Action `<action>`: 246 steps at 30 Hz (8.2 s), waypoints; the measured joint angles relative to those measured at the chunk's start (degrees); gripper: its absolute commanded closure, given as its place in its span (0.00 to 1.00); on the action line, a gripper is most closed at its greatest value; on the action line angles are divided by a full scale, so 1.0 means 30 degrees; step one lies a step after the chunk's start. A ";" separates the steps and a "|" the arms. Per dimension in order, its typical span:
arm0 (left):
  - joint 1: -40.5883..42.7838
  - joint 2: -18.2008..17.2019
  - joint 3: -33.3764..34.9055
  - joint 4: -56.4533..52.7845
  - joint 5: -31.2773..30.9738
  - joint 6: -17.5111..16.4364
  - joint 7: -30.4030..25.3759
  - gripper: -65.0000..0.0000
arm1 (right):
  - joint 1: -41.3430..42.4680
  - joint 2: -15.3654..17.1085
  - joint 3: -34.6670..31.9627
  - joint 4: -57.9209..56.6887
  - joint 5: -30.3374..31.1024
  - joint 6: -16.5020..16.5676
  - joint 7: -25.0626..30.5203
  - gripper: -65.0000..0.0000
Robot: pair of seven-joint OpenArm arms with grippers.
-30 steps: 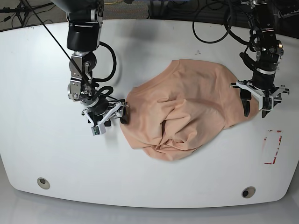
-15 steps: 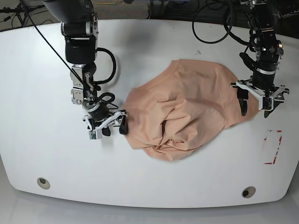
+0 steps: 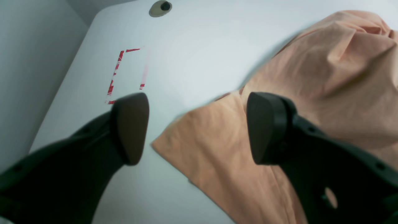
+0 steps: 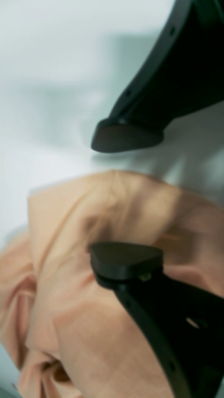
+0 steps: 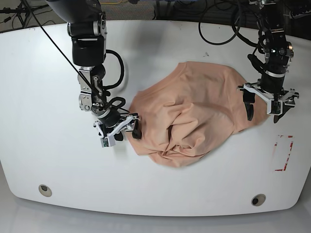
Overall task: Fold the T-shirt properly
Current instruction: 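Lower the right gripper onto the shirt edge and close on it, then release and regrasp the shirt edge with the left gripper, then drag the held shirt edge away from the left gripper with the right gripper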
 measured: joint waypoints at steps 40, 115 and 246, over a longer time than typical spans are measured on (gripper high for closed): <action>0.0066 -0.0168 -0.0146 -0.0022 -0.0357 -0.0153 0.0233 0.32 | -0.0867 -0.0430 -0.0933 0.0073 0.1209 0.1188 -0.0459 0.99; -0.4415 -0.0248 -0.0707 -0.8939 0.0000 -0.0306 0.2346 0.28 | -0.8262 0.0663 -0.0503 1.6983 0.0299 0.0437 -0.4728 0.99; -0.4816 -0.1472 0.3009 -0.9413 -0.0729 -0.1093 0.3504 1.00 | -0.8342 0.1683 -0.0444 1.8578 0.0415 0.0481 -0.5916 1.00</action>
